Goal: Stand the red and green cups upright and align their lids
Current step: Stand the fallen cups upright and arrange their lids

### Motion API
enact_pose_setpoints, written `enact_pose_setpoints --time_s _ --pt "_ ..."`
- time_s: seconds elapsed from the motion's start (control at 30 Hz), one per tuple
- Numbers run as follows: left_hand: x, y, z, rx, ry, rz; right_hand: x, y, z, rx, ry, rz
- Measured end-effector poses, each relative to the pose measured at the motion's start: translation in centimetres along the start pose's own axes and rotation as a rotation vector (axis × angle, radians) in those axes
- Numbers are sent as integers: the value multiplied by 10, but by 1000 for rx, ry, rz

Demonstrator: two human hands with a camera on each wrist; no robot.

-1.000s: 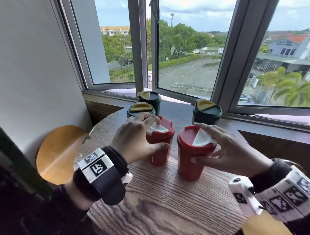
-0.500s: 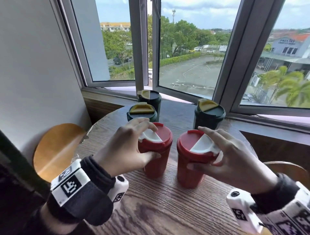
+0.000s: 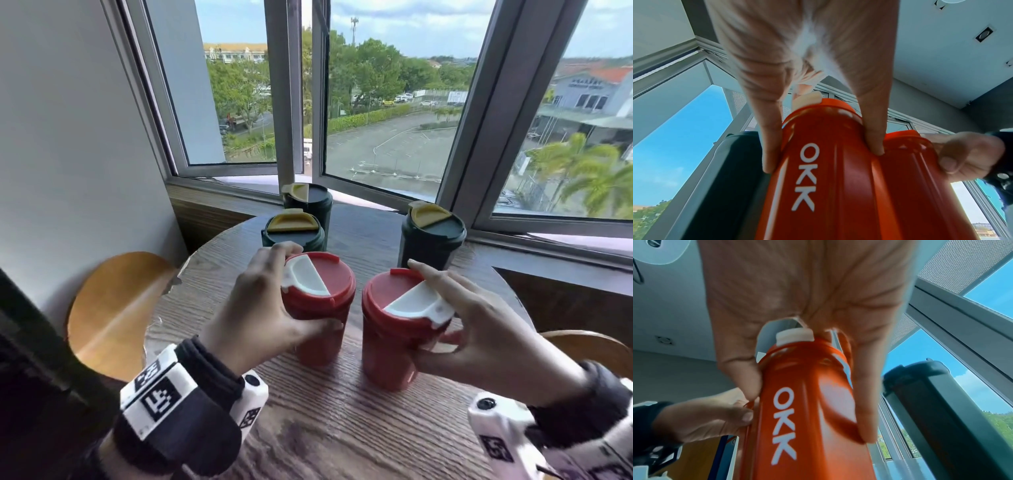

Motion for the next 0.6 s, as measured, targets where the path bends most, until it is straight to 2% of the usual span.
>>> enact_pose_setpoints --time_s 0.17,0.4,0.6 --pt "4 -4 -5 79 20 19 2 -1 -6 25 -36 51" --pt "7 0 -9 99 47 -19 6 14 -19 29 -7 46" --pt "7 1 -18 126 -3 -17 6 25 -22 -18 3 -9"
Point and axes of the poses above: each hand's wrist, its own x-axis away from the middle knuckle, its own y-axis out of the palm, z = x × y, the point moved 9 cm from there along -x, towards the middle knuckle, and after that the axes turned 13 degrees about -x, right-handed, at the moved point
